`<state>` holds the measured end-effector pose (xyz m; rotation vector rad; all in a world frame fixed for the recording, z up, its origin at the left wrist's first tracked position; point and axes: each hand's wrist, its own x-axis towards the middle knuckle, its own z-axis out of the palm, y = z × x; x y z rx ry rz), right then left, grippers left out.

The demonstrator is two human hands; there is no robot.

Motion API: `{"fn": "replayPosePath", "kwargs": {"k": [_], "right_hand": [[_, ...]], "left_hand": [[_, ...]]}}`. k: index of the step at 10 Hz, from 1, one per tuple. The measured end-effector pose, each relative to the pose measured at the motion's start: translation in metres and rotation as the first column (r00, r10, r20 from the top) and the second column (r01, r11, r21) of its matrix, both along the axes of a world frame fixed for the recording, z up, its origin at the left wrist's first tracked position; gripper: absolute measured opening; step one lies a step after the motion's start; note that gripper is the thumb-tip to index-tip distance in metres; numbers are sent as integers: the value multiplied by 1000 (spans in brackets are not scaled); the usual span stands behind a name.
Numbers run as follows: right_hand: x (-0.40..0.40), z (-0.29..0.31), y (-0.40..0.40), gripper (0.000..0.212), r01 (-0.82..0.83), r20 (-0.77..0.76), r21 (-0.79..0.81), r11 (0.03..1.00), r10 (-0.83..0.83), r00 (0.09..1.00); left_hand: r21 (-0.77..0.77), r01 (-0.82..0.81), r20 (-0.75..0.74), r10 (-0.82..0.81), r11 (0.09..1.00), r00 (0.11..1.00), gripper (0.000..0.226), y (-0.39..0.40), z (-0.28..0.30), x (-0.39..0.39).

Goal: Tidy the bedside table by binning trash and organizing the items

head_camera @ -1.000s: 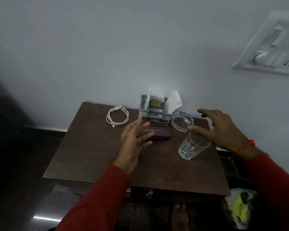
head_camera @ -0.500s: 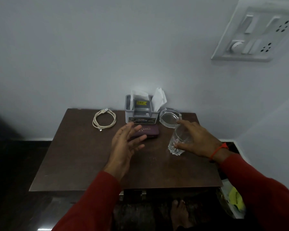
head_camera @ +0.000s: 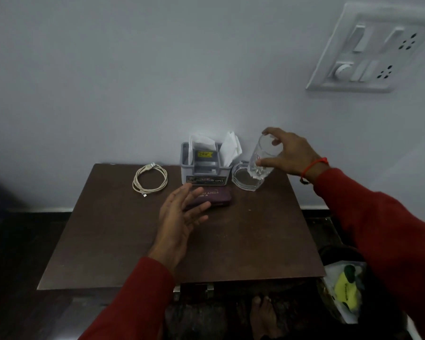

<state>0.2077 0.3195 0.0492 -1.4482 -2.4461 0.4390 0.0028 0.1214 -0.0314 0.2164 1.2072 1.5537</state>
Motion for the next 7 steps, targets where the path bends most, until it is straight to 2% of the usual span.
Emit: {"fn": "replayPosePath", "kwargs": {"k": [2, 5, 6, 7], "right_hand": [[-24, -18, 21, 85, 16, -33, -100, 995, -19, 999], [-30, -50, 24, 97, 5, 19, -162, 987, -2, 1000], [-24, -57, 21, 111, -14, -16, -191, 981, 11, 1000], [-14, -60, 9, 113, 32, -104, -124, 992, -45, 994]], "left_hand": [[0, 2, 13, -2, 1000, 1000, 41, 0, -1, -6], [-6, -11, 49, 11, 1000, 999, 43, 1, -2, -12], [-1, -13, 41, 13, 1000, 999, 39, 1, 0, -10], [25, -44, 1, 44, 999, 999, 31, 2, 1, -7]]}}
